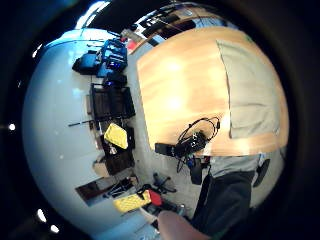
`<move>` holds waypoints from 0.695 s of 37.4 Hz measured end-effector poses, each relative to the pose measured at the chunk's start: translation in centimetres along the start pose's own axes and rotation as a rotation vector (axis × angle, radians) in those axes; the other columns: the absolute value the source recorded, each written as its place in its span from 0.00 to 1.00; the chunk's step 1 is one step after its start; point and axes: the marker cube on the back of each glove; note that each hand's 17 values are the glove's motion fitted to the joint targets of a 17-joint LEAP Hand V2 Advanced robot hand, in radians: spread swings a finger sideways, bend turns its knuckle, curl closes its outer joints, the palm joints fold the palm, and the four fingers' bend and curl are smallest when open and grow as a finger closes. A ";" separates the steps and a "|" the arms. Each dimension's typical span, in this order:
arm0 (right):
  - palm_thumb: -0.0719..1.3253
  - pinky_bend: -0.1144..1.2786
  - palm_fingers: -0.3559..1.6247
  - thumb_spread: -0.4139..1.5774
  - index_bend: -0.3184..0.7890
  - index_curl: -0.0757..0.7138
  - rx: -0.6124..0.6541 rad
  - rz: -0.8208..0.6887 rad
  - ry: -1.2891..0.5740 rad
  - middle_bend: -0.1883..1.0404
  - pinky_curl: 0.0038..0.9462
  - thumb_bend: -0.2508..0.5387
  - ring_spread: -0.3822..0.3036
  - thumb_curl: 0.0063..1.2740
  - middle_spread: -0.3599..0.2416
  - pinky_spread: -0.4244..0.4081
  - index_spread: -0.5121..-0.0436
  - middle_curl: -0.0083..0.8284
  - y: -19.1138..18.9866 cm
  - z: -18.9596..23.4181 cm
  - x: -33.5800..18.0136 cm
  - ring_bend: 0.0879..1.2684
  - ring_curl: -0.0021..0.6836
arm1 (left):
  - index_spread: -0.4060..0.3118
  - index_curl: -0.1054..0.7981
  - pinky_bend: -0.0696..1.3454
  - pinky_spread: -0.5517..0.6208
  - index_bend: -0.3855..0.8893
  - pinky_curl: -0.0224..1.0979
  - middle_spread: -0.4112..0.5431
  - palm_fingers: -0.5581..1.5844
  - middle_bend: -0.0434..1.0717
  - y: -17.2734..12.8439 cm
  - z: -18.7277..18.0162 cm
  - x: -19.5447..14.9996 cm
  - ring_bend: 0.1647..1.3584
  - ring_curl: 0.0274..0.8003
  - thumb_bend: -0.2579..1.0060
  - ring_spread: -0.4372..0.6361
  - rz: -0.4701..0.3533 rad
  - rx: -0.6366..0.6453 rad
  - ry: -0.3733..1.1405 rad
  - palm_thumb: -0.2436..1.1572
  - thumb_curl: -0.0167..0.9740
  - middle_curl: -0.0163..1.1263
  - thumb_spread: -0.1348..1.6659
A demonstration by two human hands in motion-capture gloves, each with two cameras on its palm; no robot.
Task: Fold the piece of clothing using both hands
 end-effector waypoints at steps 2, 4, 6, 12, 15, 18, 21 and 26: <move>0.22 0.43 0.32 0.79 0.39 0.35 -0.006 -0.029 0.011 0.31 0.31 0.33 0.64 0.10 0.49 0.76 0.32 0.32 0.3 0.9 -0.4 0.27 0.36 | 0.52 0.29 0.38 0.86 0.44 0.24 0.70 0.25 0.19 0.3 0.9 0.4 0.35 0.21 0.19 0.84 0.049 -0.002 0.042 0.17 0.09 0.19 0.59; 0.25 0.44 0.30 0.78 0.37 0.34 -0.015 -0.054 0.024 0.31 0.32 0.34 0.65 0.11 0.50 0.76 0.31 0.33 0.1 2.1 -0.8 0.27 0.36 | 0.53 0.31 0.38 0.86 0.44 0.24 0.70 0.25 0.20 0.8 2.1 1.0 0.35 0.21 0.20 0.84 0.104 -0.005 0.091 0.19 0.11 0.19 0.60; 0.26 0.45 0.30 0.78 0.38 0.34 -0.029 -0.074 0.034 0.31 0.33 0.33 0.65 0.12 0.51 0.76 0.31 0.34 0.0 3.4 -1.1 0.28 0.37 | 0.53 0.32 0.37 0.86 0.43 0.25 0.71 0.25 0.19 1.2 3.1 1.5 0.35 0.22 0.20 0.84 0.139 -0.007 0.116 0.20 0.12 0.19 0.61; 0.29 0.47 0.30 0.77 0.37 0.32 -0.078 -0.158 0.051 0.31 0.34 0.31 0.64 0.14 0.51 0.76 0.31 0.36 -0.4 7.2 -2.9 0.31 0.40 | 0.53 0.35 0.37 0.86 0.43 0.26 0.71 0.25 0.19 0.2 7.8 2.1 0.36 0.23 0.20 0.84 0.173 -0.067 0.130 0.24 0.17 0.20 0.62; 0.29 0.48 0.30 0.76 0.36 0.31 -0.095 -0.195 0.046 0.32 0.35 0.31 0.63 0.15 0.51 0.75 0.31 0.37 -0.9 9.1 -3.6 0.33 0.41 | 0.53 0.36 0.37 0.86 0.42 0.26 0.71 0.25 0.19 -0.3 10.0 2.4 0.36 0.24 0.20 0.83 0.174 -0.102 0.153 0.25 0.18 0.20 0.62; 0.31 0.49 0.30 0.76 0.37 0.30 -0.114 -0.220 0.043 0.32 0.35 0.30 0.63 0.16 0.52 0.75 0.31 0.38 -1.7 11.5 -4.1 0.34 0.42 | 0.53 0.37 0.37 0.86 0.42 0.27 0.71 0.25 0.19 -0.7 12.0 3.0 0.37 0.24 0.19 0.83 0.193 -0.106 0.152 0.26 0.20 0.21 0.62; 0.35 0.49 0.33 0.76 0.37 0.30 -0.144 -0.243 0.040 0.34 0.35 0.32 0.61 0.17 0.52 0.73 0.32 0.39 -2.1 13.7 -4.6 0.36 0.43 | 0.53 0.38 0.39 0.85 0.43 0.28 0.71 0.26 0.18 -1.1 14.0 4.0 0.38 0.25 0.19 0.82 0.220 -0.088 0.149 0.27 0.21 0.21 0.62; 0.38 0.50 0.34 0.75 0.38 0.30 -0.200 -0.272 0.033 0.34 0.36 0.31 0.58 0.18 0.52 0.71 0.33 0.41 -2.6 17.1 -5.2 0.37 0.45 | 0.53 0.40 0.44 0.83 0.43 0.30 0.70 0.29 0.16 -1.4 17.2 5.4 0.39 0.26 0.20 0.79 0.266 -0.115 0.145 0.30 0.23 0.20 0.63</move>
